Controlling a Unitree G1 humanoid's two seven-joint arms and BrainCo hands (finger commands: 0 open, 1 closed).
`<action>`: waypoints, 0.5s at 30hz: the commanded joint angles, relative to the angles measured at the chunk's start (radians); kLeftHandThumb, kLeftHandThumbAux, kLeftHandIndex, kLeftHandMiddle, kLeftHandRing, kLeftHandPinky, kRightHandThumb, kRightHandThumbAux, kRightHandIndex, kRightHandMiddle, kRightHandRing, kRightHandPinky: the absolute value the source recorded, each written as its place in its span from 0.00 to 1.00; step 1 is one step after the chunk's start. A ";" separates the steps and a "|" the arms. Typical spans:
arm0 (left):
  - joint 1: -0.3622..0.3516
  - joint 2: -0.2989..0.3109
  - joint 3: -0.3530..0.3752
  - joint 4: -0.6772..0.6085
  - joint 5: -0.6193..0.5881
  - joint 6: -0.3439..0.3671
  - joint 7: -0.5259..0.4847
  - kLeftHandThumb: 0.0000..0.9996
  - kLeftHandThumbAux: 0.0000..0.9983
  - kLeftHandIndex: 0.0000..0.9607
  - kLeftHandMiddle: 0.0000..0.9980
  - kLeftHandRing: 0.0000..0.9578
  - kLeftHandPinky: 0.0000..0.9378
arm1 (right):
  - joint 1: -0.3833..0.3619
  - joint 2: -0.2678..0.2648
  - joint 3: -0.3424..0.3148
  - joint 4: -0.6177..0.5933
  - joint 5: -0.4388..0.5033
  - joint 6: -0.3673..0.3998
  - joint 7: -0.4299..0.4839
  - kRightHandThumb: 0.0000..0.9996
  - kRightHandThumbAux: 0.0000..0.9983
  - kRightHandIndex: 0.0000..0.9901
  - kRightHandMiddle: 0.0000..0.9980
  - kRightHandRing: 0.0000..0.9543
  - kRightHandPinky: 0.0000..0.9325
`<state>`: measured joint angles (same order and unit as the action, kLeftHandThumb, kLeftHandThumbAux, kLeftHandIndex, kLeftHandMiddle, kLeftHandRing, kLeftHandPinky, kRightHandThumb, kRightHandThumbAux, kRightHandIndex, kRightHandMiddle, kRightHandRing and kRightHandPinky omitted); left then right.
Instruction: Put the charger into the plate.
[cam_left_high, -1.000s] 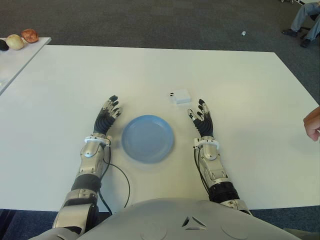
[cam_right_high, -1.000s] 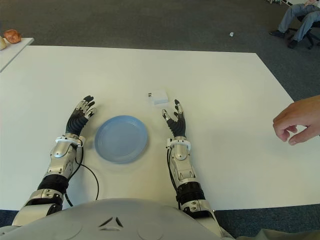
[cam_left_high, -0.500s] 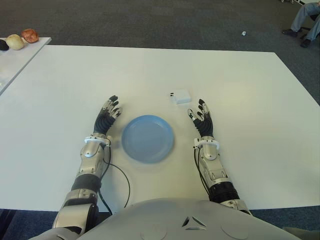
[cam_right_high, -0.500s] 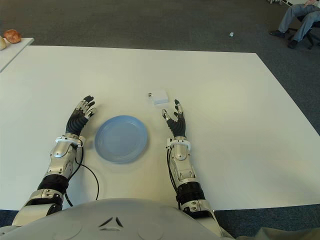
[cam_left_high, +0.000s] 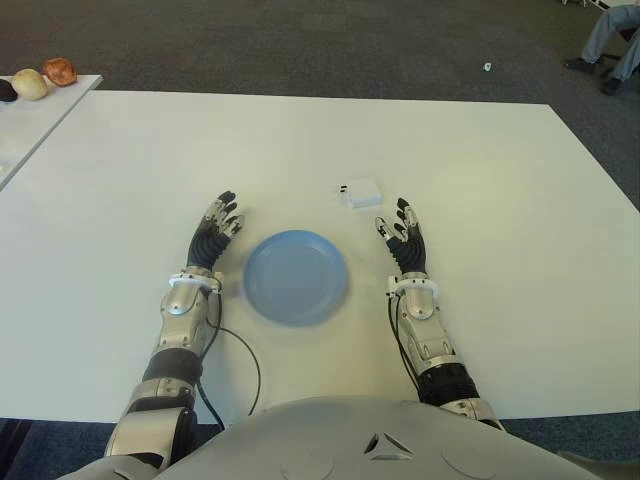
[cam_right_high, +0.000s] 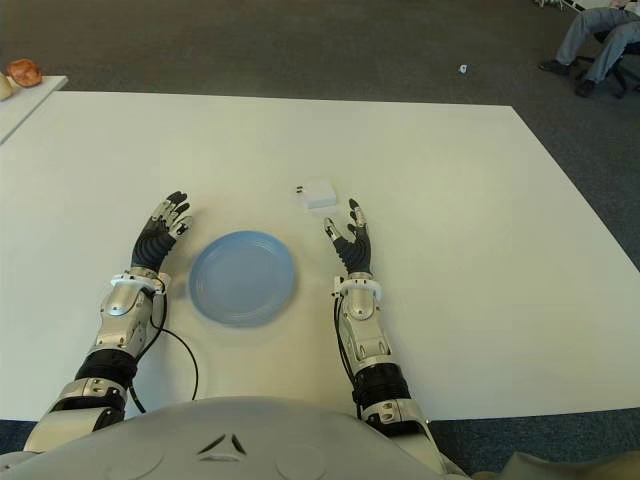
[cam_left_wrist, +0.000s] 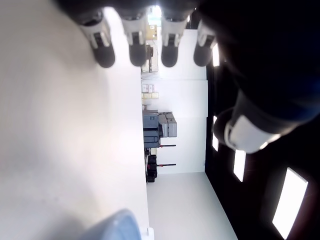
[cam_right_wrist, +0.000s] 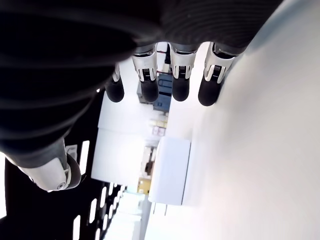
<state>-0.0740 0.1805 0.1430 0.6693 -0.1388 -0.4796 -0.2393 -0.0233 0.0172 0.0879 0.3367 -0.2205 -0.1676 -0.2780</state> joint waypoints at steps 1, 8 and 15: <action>0.013 -0.009 -0.003 0.036 0.003 0.027 -0.011 0.00 0.61 0.00 0.02 0.00 0.00 | -0.067 -0.013 -0.007 -0.005 -0.047 0.063 -0.034 0.10 0.55 0.02 0.06 0.06 0.10; 0.011 -0.013 -0.004 0.045 0.006 0.021 -0.007 0.00 0.61 0.00 0.02 0.00 0.00 | -0.166 -0.069 0.010 0.058 -0.160 0.065 -0.114 0.15 0.51 0.01 0.03 0.04 0.09; 0.017 -0.020 -0.006 0.034 0.004 0.025 -0.004 0.00 0.61 0.00 0.02 0.00 0.00 | -0.313 -0.104 0.051 0.156 -0.267 0.126 -0.169 0.23 0.47 0.00 0.00 0.01 0.08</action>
<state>-0.0818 0.1777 0.1424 0.6793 -0.1387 -0.4874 -0.2394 -0.2823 -0.0815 0.1225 0.4420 -0.4615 -0.0685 -0.4351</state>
